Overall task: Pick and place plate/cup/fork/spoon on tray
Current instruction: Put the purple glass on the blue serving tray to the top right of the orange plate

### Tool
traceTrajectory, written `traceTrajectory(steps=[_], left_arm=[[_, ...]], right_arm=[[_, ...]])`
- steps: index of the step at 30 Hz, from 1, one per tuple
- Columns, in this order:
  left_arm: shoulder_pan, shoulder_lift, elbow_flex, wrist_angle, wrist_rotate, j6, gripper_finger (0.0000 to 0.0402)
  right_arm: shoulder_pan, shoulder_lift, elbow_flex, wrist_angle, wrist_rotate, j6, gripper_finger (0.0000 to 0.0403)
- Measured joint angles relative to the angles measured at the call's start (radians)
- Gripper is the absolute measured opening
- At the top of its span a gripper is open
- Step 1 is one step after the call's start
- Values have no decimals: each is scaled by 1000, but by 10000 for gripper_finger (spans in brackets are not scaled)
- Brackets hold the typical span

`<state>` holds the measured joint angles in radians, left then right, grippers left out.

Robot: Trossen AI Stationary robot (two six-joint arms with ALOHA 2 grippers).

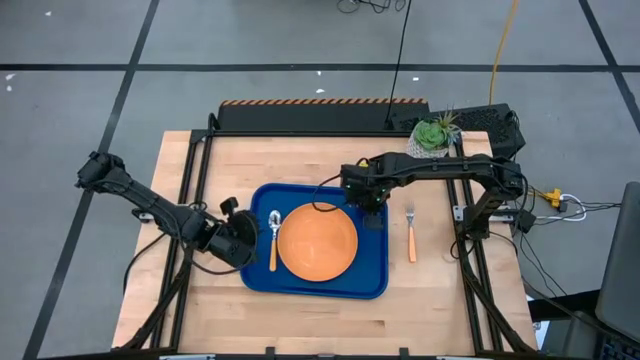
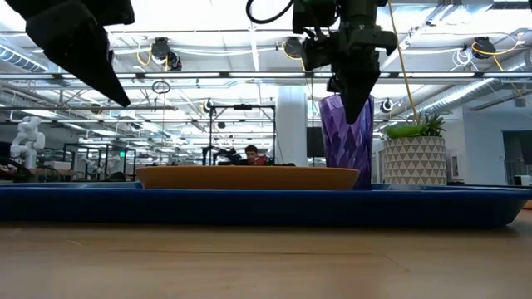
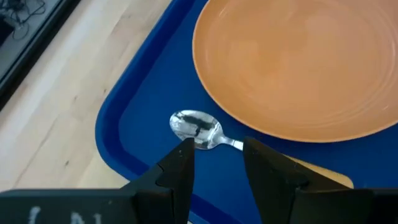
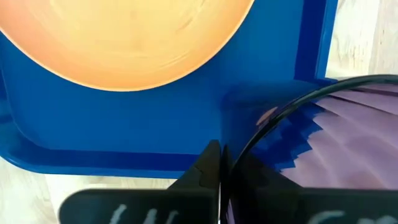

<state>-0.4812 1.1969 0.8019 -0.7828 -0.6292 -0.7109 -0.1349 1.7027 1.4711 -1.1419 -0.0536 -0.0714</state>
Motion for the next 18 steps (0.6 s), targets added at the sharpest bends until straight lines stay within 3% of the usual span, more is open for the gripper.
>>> traceTrajectory(steps=[5,18], left_arm=[[0,0,-1,29,0,8,140],[-28,0,-1,56,-1,1,140]], right_arm=[[0,0,-3,8,-2,8,12],[0,-33,-5,13,-1,31,98]])
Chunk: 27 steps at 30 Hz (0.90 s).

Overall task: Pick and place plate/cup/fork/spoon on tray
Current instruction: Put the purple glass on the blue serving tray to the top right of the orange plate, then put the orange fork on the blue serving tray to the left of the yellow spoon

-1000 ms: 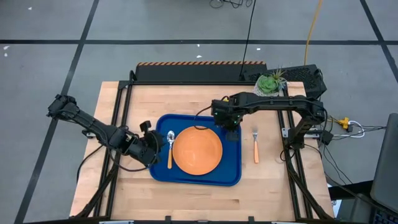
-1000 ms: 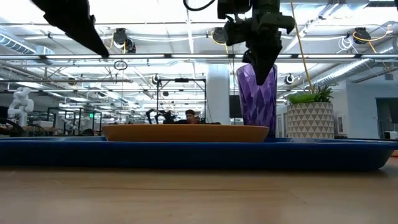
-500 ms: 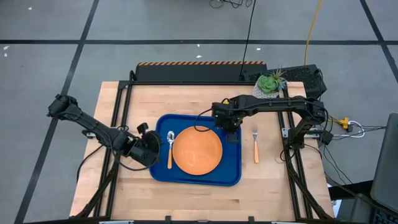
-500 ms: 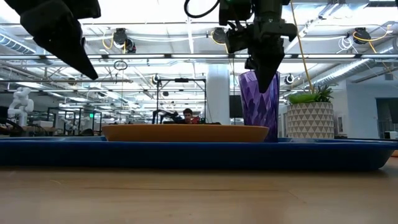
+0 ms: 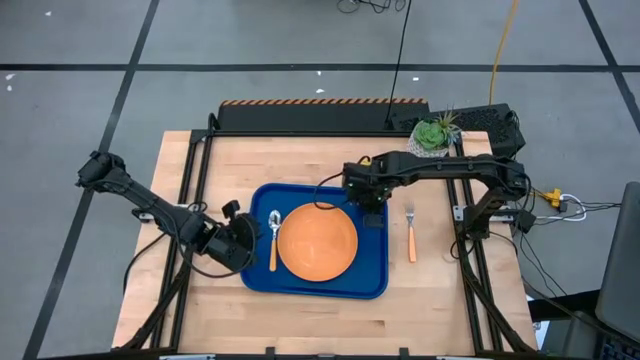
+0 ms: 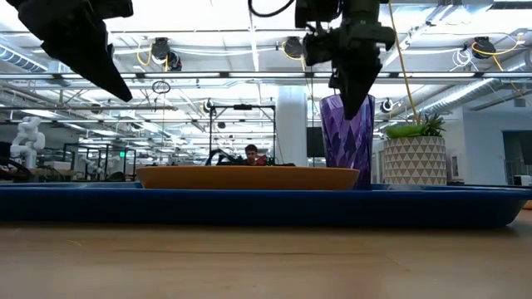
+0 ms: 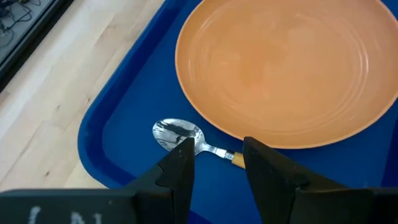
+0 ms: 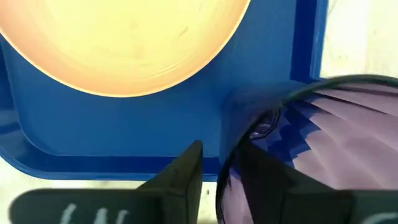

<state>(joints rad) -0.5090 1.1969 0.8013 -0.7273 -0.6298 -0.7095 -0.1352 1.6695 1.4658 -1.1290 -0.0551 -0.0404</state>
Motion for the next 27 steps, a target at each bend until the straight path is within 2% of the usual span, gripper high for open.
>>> traceTrajectory(steps=[10,14,20,23,27], left_arm=[[-3,0,0,25,0,-1,140],[-3,0,0,28,0,4,140],[-2,0,0,28,-11,5,140],[-1,0,0,28,-50,-14,140],[1,0,0,18,-157,-56,140]], right_arm=[[11,-153,0,-28,8,80,127],[24,-231,0,-118,98,152,128],[24,-341,-1,-256,243,497,128],[25,-373,-51,-243,234,685,128],[26,-379,-173,-240,157,847,128]])
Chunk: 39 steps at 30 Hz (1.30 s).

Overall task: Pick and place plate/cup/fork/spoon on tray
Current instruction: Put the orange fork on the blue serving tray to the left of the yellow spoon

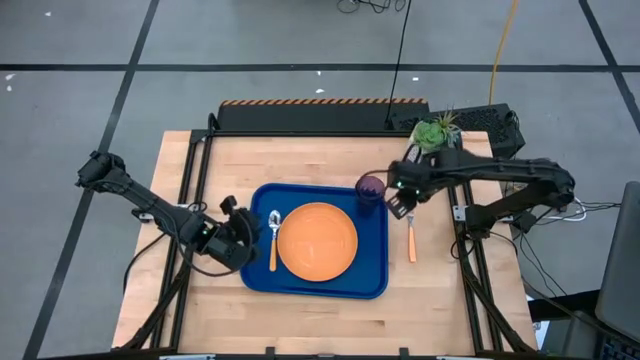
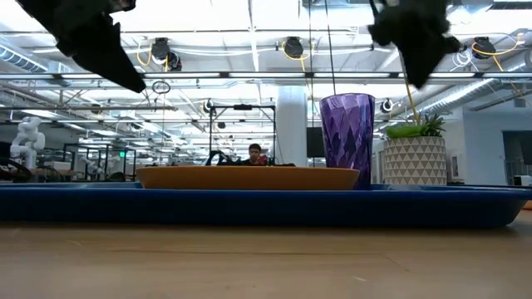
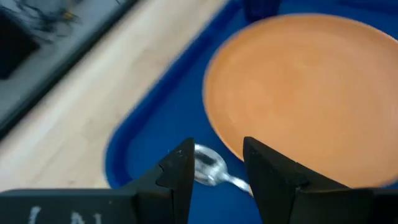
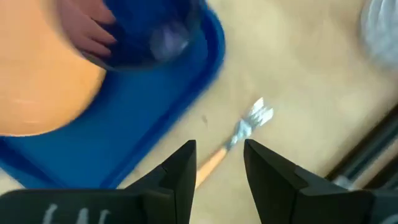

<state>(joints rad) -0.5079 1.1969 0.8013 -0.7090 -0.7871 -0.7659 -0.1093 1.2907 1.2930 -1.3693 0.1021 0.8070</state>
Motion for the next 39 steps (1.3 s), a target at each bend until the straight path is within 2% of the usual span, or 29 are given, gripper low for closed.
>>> traceTrajectory(steps=[3,8,15,22,31,35,39], left_arm=[[0,0,0,0,-31,5,140],[-3,0,0,1,-35,32,140],[-21,0,0,3,-14,77,140],[-57,0,0,-4,9,84,140],[-103,0,0,-5,9,80,140],[-119,0,0,-5,9,65,140],[-137,0,0,-5,9,53,140]], right_arm=[[0,-1,-126,4,-2,121,128],[0,-2,-340,63,-3,211,128],[20,-28,-550,297,-53,295,128],[106,-61,-577,441,-56,414,128],[220,-64,-577,469,-17,588,128],[236,-64,-581,479,27,626,128],[236,-64,-607,483,27,653,128]])
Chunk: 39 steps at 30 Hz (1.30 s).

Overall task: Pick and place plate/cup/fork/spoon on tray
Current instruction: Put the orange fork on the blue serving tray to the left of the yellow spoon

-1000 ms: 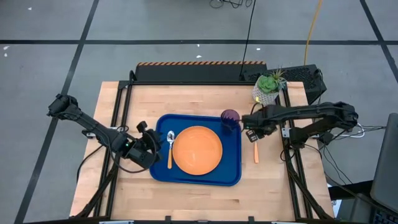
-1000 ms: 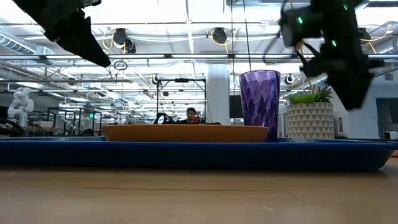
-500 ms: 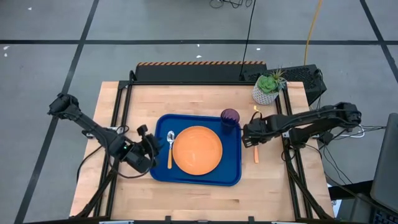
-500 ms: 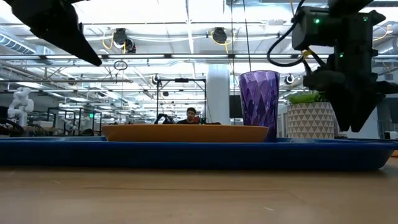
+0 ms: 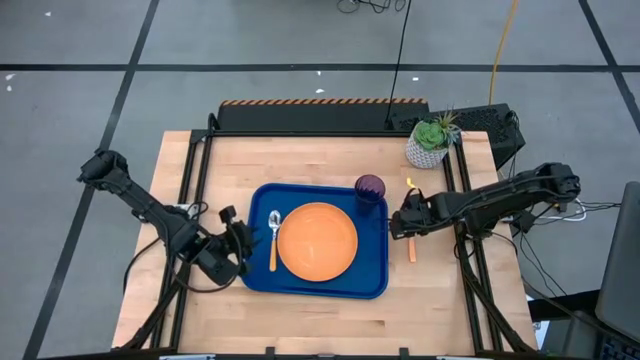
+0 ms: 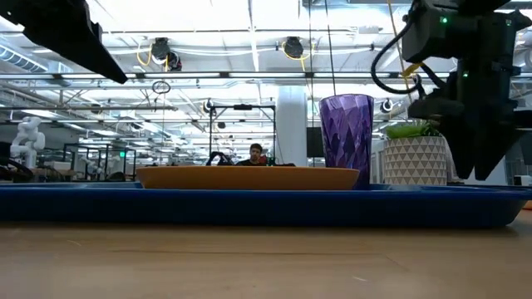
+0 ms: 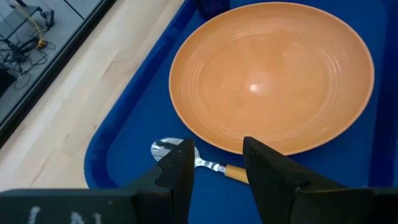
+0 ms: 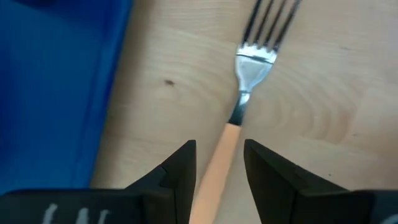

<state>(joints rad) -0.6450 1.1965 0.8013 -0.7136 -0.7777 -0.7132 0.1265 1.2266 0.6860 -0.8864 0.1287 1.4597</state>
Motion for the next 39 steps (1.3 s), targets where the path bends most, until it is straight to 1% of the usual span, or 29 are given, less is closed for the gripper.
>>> traceTrajectory(steps=[4,11,15,19,22,24,26,27,31,33,36,39], left_arm=[[-10,0,0,0,0,-3,140],[-10,0,0,0,-1,-3,140],[-10,0,0,0,-1,2,140],[-9,0,0,-1,0,3,140],[-9,0,0,-1,0,3,140],[-9,0,0,-1,0,3,140],[-9,0,0,-1,0,3,140],[-9,0,0,-1,0,3,140],[-10,0,0,-1,3,-1,140],[-10,0,0,-1,21,-3,140],[-10,0,0,-1,54,-8,140],[-10,0,0,-1,62,-34,140]], right_arm=[[0,0,-29,31,-1,3,128],[0,0,-123,194,-55,27,128],[0,-2,-149,214,-54,39,128],[0,-2,-156,214,-78,26,126],[-1,-2,-156,204,-106,5,108],[-1,-2,-156,195,-125,-14,77],[-1,-2,-156,190,-139,-34,36],[-1,-2,-156,188,-145,-41,23],[-1,-1,-153,187,-159,-90,20],[2,-6,-140,180,-177,-124,20],[30,-14,-111,168,-205,-166,20],[76,-34,-60,175,-205,-201,20]])
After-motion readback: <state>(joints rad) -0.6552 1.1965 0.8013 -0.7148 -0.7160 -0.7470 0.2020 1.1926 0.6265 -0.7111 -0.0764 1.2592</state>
